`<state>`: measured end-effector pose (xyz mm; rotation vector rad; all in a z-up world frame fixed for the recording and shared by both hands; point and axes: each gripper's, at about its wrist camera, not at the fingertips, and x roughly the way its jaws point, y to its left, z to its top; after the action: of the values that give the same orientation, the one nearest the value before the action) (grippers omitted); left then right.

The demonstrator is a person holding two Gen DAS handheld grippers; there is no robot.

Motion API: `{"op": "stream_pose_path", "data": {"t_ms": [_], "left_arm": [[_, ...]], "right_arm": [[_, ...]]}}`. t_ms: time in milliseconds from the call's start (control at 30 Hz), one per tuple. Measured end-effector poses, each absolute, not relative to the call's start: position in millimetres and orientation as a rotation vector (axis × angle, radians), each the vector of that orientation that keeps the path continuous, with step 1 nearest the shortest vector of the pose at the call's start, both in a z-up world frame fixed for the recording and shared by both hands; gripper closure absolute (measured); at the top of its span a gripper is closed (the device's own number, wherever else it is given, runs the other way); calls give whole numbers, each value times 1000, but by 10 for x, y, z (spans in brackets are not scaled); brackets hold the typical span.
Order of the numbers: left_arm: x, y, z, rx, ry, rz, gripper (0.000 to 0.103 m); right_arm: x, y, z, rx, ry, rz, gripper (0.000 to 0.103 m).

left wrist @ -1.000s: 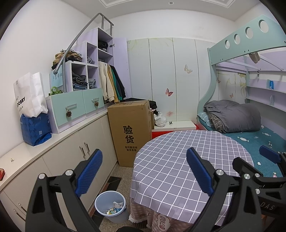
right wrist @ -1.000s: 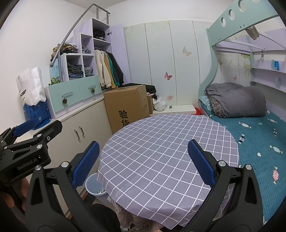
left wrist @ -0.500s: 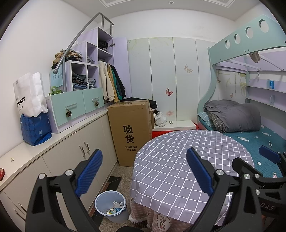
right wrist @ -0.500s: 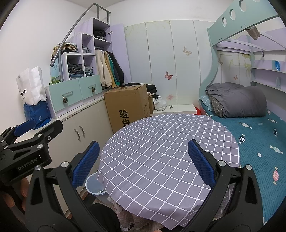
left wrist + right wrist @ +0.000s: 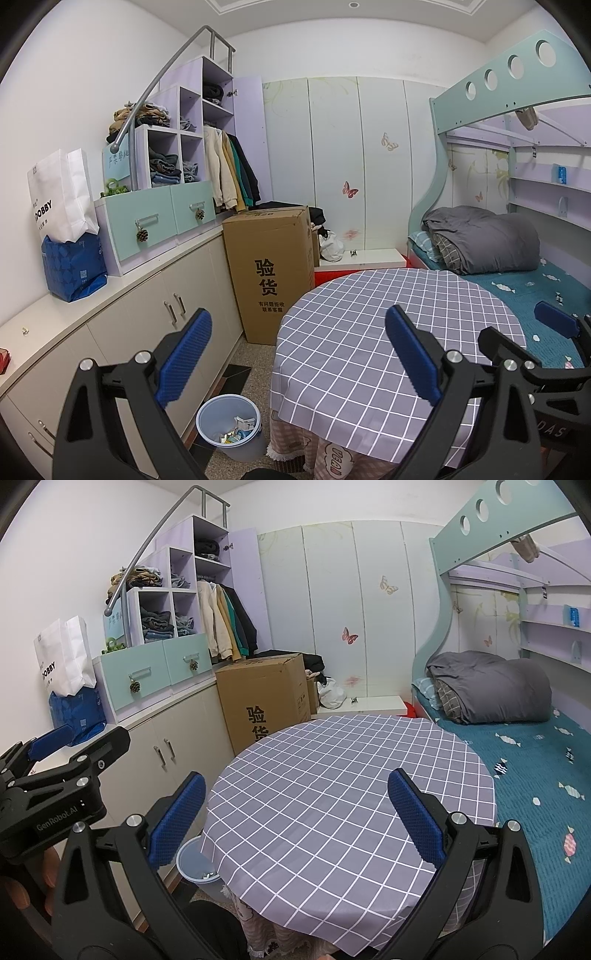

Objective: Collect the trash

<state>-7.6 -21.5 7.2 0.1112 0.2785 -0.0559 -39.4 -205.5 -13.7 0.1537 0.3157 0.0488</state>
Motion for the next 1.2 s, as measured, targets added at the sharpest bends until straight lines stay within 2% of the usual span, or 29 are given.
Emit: {"op": "stream_pose_path", "data": {"t_ms": [1200], "left_arm": [[-23,-71,-38,122,302,-62,10]], "right_arm": [[-391,-2029,-227,153,332,52,6]]}}
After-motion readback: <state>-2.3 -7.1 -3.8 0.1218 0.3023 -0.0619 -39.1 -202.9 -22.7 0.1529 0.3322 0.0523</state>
